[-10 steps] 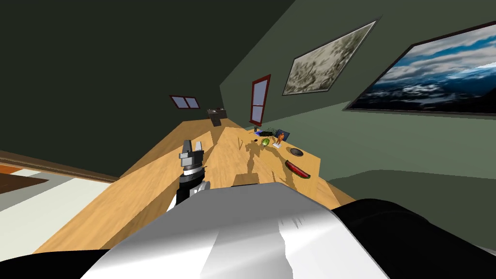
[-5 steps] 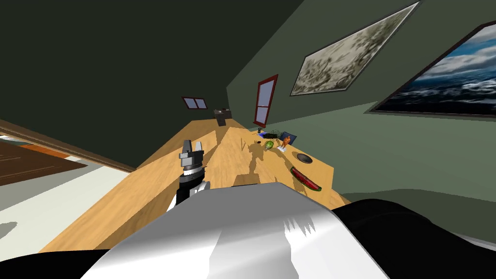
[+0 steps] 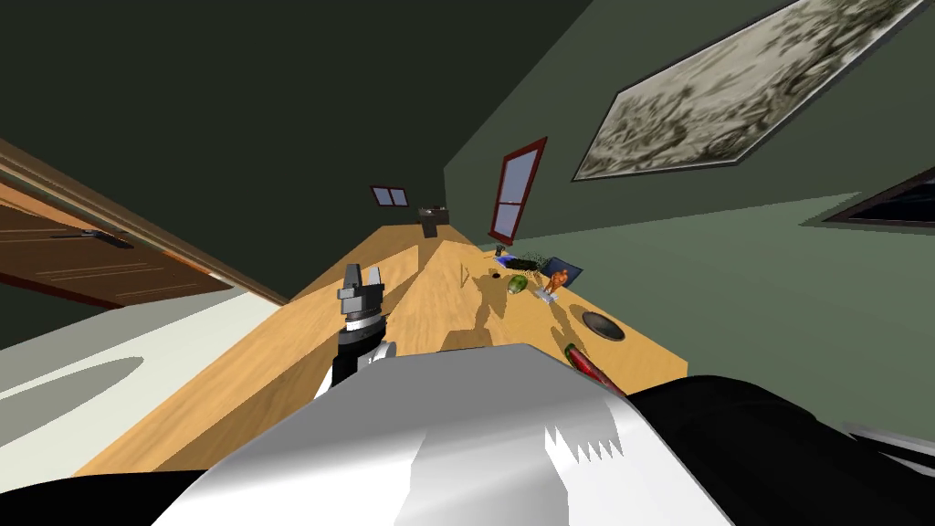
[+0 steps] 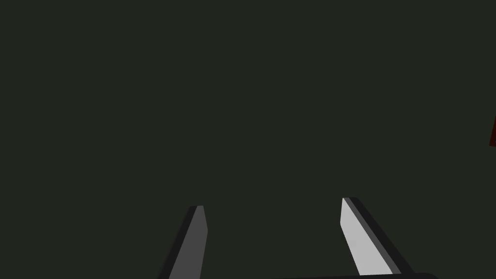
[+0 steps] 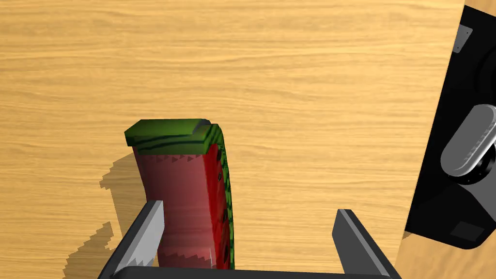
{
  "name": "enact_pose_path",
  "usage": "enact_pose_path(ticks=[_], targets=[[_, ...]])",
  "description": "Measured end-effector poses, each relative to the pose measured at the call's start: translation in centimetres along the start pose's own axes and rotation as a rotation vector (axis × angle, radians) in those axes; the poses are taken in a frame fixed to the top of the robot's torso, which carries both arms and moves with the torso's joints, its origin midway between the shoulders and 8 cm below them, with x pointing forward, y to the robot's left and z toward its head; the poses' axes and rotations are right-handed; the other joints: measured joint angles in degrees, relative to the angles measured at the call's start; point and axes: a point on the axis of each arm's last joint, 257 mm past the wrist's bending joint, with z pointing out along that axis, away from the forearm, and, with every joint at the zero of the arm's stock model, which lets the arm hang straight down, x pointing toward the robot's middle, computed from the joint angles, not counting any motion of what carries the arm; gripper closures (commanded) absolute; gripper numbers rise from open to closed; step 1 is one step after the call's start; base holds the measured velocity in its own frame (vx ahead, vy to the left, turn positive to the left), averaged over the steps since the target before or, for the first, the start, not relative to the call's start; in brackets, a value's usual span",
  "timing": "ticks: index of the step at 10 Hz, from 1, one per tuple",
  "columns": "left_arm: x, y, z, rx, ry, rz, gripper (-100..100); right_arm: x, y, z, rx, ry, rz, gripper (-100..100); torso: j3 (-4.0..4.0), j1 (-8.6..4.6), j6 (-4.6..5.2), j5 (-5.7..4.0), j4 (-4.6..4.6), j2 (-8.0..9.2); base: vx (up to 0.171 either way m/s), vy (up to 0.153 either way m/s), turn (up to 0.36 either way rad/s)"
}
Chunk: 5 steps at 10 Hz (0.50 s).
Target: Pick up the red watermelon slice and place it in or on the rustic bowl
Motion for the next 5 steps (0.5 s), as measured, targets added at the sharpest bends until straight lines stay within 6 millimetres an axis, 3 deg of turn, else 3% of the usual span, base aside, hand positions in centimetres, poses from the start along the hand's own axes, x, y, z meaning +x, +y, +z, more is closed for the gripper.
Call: enact_pose_path(ticks=[1, 2, 4, 5], targets=[[0.0, 0.0, 0.0, 0.0, 0.0, 0.0, 0, -0.1, -0.5, 0.1, 0.011, 0.001, -0.002, -100, 0.12, 0.19, 0.07, 0.02, 0.04, 0.22, 0.124, -0.116, 0.155], [0.0, 0.0, 0.0, 0.0, 0.0, 0.0, 0, -0.1, 0.1, 1.0, 0.003, -0.006, 0.002, -100, 0.14, 0.2, 0.03, 0.02, 0.06, 0.24, 0.164, -0.133, 0.186], [0.0, 0.0, 0.0, 0.0, 0.0, 0.0, 0, -1.0, 2.1, 2.6, -0.033, -0.026, 0.002, -100, 0.17, 0.31, 0.09, 0.06, 0.06, 0.31, 0.061, -0.067, 0.023], [0.0, 0.0, 0.0, 0.0, 0.0, 0.0, 0, -1.1, 2.2, 2.6, -0.032, -0.027, 0.003, 0, 0.3, 0.53, 0.1, 0.11, 0.11, 0.54, 0.008, -0.009, 0.004]])
